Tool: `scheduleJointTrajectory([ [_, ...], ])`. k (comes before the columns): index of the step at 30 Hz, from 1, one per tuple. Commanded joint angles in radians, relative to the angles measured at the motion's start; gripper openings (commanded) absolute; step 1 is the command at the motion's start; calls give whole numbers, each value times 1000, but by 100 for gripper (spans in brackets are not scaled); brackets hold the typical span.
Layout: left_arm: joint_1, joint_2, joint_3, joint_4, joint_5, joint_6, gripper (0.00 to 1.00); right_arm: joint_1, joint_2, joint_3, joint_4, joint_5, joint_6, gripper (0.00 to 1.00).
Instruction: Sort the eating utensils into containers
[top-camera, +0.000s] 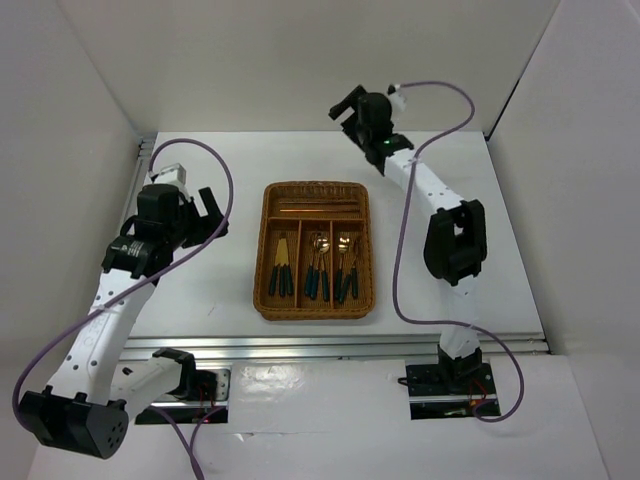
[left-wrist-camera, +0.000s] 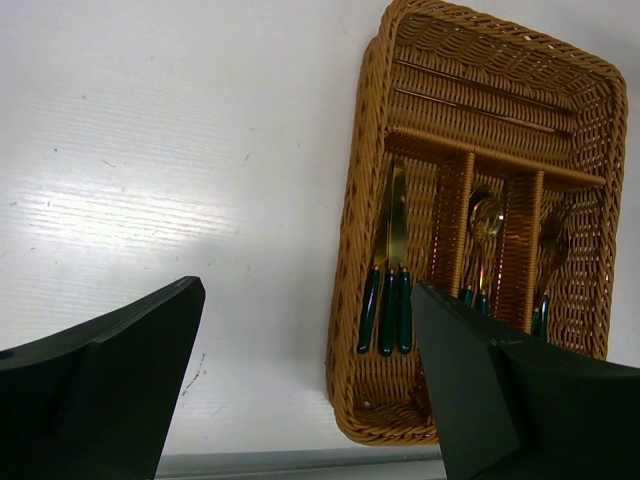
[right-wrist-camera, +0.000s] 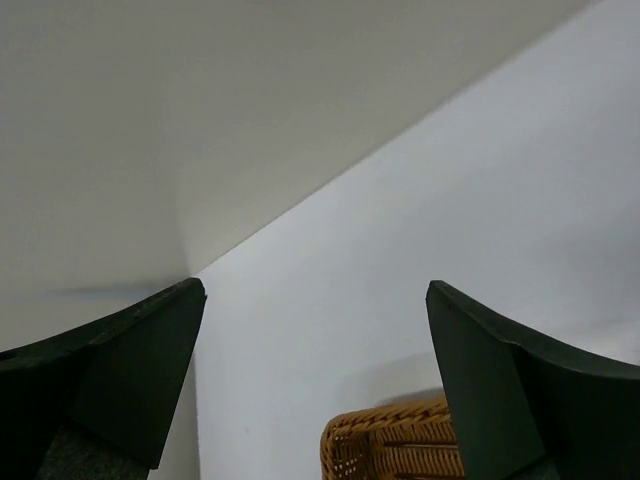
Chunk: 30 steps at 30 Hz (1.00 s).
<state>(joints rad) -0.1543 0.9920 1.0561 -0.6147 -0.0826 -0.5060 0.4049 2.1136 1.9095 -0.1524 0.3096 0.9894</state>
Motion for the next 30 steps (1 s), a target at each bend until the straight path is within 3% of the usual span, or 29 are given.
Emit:
scheduleJointTrajectory([
  [1, -4, -18, 25, 3, -40, -11, 100, -43, -27, 151, 8, -329, -347, 100],
  [6, -4, 29, 35, 46, -40, 9, 100, -104, -220, -33, 48, -425, -601, 100],
  [9, -4, 63, 54, 92, -17, 34, 100, -127, -358, -145, 16, -399, -727, 100],
  [13, -4, 134, 74, 150, -8, 52, 100, -138, -521, -326, 5, -232, -854, 100],
  [18, -4, 175, 74, 236, 29, 64, 100, -163, -706, -590, 40, -152, -874, 100],
  [24, 6, 186, 74, 340, 73, 95, 100, -183, -911, -850, 66, -178, -821, 100],
  [30, 25, 166, 29, 397, 83, 95, 100, -183, -989, -941, 16, -167, -790, 100],
])
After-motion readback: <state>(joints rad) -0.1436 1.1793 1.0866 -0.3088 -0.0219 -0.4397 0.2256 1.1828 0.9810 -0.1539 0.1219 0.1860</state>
